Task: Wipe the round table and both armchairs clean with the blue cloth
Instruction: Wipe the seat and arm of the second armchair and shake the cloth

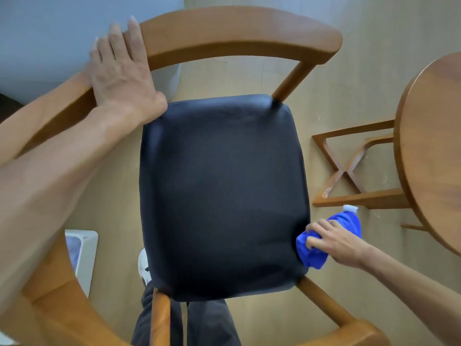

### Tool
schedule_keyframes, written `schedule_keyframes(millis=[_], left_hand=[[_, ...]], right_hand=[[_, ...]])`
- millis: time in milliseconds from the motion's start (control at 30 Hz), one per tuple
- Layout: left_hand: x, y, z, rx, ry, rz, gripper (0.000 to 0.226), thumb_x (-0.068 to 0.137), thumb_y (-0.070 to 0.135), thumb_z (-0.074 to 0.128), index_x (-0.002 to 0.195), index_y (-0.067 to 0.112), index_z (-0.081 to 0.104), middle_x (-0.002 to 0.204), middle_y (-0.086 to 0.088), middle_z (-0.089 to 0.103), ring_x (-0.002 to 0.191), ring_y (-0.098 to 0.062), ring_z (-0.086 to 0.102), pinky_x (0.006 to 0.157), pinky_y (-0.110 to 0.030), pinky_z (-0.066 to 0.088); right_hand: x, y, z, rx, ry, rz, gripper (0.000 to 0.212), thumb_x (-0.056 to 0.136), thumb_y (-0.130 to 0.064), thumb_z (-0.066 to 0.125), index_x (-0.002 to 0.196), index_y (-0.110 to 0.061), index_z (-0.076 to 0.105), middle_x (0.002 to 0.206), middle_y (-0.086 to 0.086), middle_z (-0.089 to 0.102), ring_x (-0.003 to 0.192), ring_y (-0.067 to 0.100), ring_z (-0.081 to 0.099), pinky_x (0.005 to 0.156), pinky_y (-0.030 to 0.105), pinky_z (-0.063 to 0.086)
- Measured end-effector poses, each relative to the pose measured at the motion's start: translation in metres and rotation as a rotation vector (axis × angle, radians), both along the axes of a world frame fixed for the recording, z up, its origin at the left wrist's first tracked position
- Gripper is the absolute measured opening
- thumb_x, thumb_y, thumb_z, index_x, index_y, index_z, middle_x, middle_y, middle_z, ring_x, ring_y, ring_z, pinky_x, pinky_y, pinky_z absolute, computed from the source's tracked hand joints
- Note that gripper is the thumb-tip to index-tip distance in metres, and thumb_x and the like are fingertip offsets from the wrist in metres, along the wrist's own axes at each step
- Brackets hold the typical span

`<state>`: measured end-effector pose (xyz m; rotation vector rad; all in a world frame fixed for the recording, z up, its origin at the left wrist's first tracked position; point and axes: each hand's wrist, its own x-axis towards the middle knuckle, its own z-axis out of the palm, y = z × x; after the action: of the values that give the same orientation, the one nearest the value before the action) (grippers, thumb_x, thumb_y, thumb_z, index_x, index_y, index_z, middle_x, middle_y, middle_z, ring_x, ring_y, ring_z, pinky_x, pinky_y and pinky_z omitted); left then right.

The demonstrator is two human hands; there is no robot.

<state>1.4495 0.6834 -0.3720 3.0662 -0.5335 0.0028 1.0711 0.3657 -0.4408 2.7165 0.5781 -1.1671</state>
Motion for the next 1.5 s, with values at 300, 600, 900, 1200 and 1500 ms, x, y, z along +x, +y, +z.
schedule_keyframes(millis=[300, 600, 900, 1200, 1500], left_hand=[[-0.004, 0.006, 0.007, 0.015, 0.065, -0.003, 0.104, 0.074, 0.02, 0.065, 0.151, 0.012, -0.004, 0.156, -0.023, 0.006, 0.141, -0.043, 0.012, 0.118, -0.048, 0.009], [-0.01, 0.044, 0.049, -0.235, 0.431, 0.068, 0.074, 0.089, 0.025, 0.044, 0.153, 0.022, 0.006, 0.161, -0.003, 0.006, 0.147, -0.023, 0.008, 0.118, -0.039, 0.01], [-0.013, 0.125, 0.107, -0.582, 0.529, 0.294, 0.047, 0.101, 0.031, 0.033, 0.146, 0.021, 0.036, 0.149, -0.001, 0.041, 0.138, -0.019, 0.034, 0.111, -0.031, 0.023], [-0.019, 0.144, 0.1, -0.755, 0.591, 0.41, 0.035, 0.099, 0.035, 0.03, 0.115, 0.014, 0.054, 0.118, -0.004, 0.056, 0.11, -0.023, 0.05, 0.087, -0.033, 0.034], [0.001, 0.155, 0.107, -0.385, 0.373, -0.037, 0.049, 0.098, 0.051, 0.023, 0.125, 0.024, 0.053, 0.12, -0.001, 0.063, 0.113, -0.021, 0.055, 0.105, -0.047, 0.034]], right_hand=[[-0.039, 0.078, -0.012, 0.312, 0.242, -0.053, 0.044, 0.071, -0.001, 0.053, 0.107, -0.024, 0.041, 0.12, 0.007, 0.043, 0.1, 0.029, 0.045, 0.076, 0.036, 0.038], [0.046, 0.112, 0.007, 0.238, -0.187, -0.971, 0.05, 0.075, -0.001, 0.057, 0.119, -0.021, 0.05, 0.122, 0.005, 0.041, 0.096, 0.028, 0.047, 0.075, 0.037, 0.044], [0.204, 0.261, 0.114, 1.011, -0.202, -0.987, 0.067, 0.073, -0.018, 0.068, 0.127, -0.047, 0.041, 0.123, -0.015, 0.05, 0.101, 0.0, 0.05, 0.078, 0.015, 0.037], [0.339, 0.342, 0.145, 0.526, -0.423, -0.77, 0.062, 0.09, -0.053, 0.047, 0.146, -0.044, 0.021, 0.149, 0.001, 0.023, 0.126, 0.033, 0.028, 0.101, 0.047, 0.035], [0.308, 0.351, 0.161, 1.157, -0.227, -0.959, 0.06, 0.08, -0.016, 0.058, 0.136, -0.024, 0.038, 0.124, -0.002, 0.059, 0.107, 0.017, 0.057, 0.091, 0.035, 0.049]])
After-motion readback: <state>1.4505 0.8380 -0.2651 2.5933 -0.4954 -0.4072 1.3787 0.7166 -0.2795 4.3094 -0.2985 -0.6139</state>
